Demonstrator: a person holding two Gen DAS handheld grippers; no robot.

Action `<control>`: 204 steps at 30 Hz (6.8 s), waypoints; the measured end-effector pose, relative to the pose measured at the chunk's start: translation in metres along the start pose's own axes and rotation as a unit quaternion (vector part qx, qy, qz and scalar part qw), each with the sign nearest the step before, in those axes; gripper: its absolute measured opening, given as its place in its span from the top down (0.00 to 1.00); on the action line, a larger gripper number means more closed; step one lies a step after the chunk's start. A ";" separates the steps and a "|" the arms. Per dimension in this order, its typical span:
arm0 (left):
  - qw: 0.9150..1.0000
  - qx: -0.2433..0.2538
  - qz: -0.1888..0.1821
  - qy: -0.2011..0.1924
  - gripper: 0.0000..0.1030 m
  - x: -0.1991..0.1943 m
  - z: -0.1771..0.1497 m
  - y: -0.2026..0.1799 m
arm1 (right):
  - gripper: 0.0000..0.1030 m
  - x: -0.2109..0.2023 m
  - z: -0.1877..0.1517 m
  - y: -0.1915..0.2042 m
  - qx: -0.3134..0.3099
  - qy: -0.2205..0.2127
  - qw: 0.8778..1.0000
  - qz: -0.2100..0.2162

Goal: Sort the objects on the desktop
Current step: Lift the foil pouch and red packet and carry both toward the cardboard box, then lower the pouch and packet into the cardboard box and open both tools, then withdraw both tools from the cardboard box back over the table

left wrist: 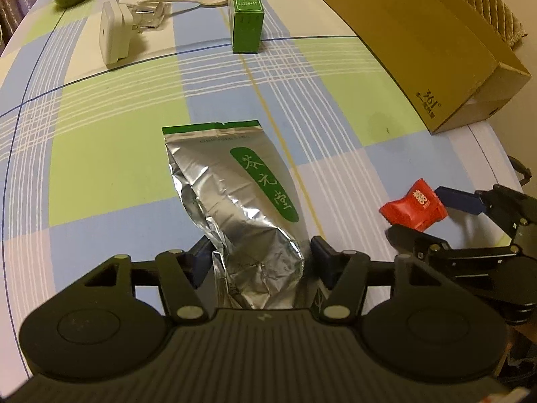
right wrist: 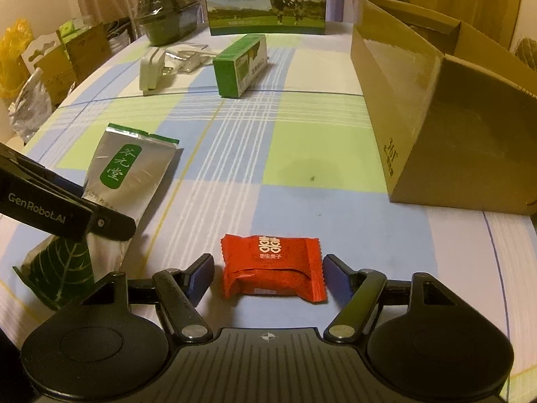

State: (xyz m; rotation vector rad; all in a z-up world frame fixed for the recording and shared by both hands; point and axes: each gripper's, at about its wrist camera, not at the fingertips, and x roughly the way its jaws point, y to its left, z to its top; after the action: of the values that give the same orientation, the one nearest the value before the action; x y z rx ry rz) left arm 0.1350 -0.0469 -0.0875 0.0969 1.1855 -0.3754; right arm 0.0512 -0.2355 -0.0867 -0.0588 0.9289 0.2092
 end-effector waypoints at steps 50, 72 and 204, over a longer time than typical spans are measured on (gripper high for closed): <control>0.999 0.011 -0.001 -0.041 0.57 -0.045 -0.019 -0.020 | 0.62 -0.051 0.001 -0.008 0.007 -0.058 0.998 -0.004; 0.994 0.030 -0.037 -0.094 0.57 -0.084 0.001 -0.068 | 0.62 -0.106 0.015 -0.042 0.037 -0.120 0.991 -0.035; 0.983 -0.068 0.058 -0.161 0.04 -0.126 -0.019 0.024 | 0.02 -0.115 0.045 -0.024 0.057 -0.092 0.993 0.048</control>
State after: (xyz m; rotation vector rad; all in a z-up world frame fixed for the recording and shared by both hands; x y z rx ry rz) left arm 0.0854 0.0097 0.0176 -0.0141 0.8774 -0.1967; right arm 0.0243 -0.2708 0.0314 0.1097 0.7592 0.2457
